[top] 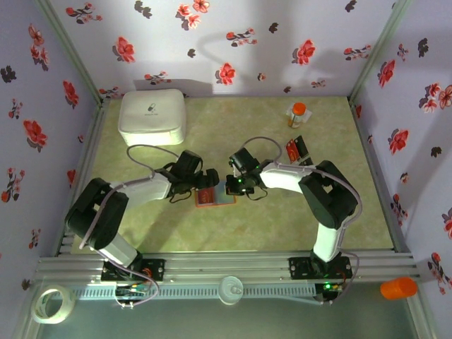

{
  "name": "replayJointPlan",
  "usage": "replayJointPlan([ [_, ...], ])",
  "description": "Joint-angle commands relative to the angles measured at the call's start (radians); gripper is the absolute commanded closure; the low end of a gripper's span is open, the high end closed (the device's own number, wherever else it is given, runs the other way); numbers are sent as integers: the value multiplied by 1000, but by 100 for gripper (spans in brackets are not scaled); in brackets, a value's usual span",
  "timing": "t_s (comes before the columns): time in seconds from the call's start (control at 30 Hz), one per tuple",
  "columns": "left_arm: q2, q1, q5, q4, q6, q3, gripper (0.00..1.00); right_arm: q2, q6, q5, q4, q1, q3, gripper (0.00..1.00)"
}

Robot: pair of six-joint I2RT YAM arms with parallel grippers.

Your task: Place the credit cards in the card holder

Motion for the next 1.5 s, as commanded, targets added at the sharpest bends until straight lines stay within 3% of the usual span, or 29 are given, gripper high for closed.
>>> replayJointPlan([
  [0.0, 27, -14, 14, 14, -8, 32, 0, 21, 11, 17, -29, -3, -32, 97],
  [0.67, 7, -18, -58, -8, -18, 3, 0, 23, 9, 14, -30, -3, -29, 97],
  [1.47, 60, -25, -16, 7, -7, 23, 0, 26, 14, 7, -24, -3, -30, 98],
])
